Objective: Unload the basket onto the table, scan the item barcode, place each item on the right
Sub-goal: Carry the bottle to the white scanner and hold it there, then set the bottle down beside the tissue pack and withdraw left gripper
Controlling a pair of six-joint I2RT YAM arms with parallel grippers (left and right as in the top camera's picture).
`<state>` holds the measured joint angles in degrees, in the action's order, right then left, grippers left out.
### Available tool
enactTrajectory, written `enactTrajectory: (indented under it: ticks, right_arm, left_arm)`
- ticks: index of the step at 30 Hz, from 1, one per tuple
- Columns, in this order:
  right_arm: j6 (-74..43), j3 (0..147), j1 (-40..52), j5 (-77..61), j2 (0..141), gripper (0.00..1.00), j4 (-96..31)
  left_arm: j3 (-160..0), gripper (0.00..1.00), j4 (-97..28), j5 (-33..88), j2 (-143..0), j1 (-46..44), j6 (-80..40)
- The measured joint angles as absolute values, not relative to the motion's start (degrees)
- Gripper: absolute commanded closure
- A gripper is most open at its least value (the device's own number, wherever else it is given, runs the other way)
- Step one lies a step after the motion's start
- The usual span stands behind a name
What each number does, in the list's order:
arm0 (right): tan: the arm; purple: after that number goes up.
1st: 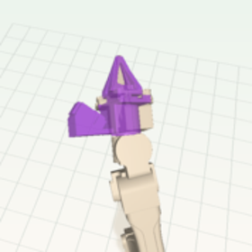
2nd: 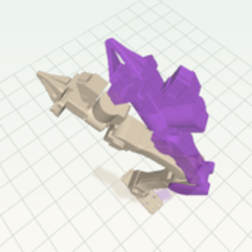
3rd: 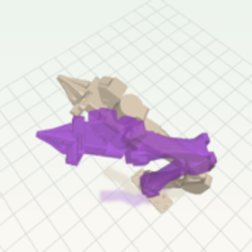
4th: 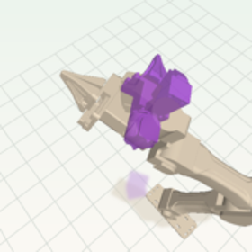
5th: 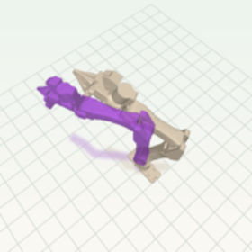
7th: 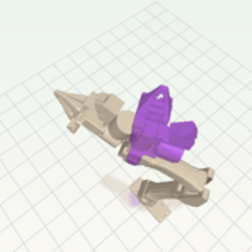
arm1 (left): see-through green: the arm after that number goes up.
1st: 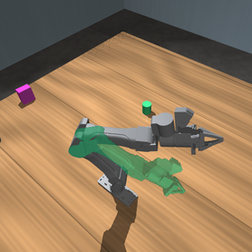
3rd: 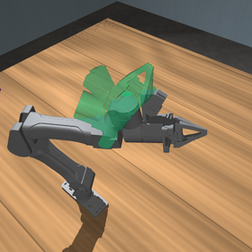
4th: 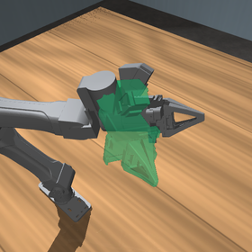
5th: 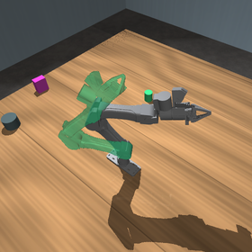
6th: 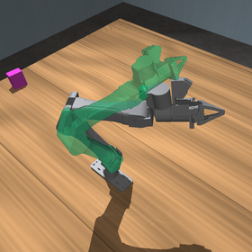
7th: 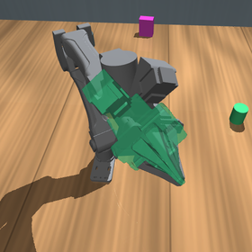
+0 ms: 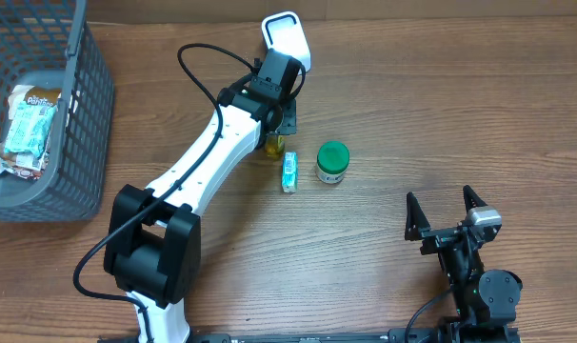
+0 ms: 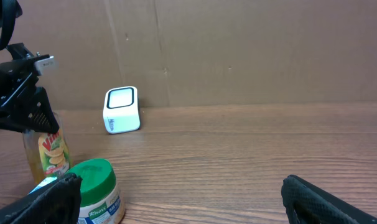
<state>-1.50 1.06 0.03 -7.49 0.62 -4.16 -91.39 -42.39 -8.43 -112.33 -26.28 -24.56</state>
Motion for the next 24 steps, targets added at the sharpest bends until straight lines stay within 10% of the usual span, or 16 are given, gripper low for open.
enactTrajectory:
  ticks: [7, 24]
  right_arm:
    - [-1.52, 1.06, 0.03, -7.49, 0.64, 0.0, -4.19]
    - [-1.48, 1.06, 0.05, -7.49, 0.64, 0.0, -4.16]
  left_arm:
    - [-91.33, 0.38, -42.63, -8.43, -112.33, -26.28, -25.5]
    - [-93.67, 0.16, -43.22, -4.99, -111.15, -25.26, -25.34]
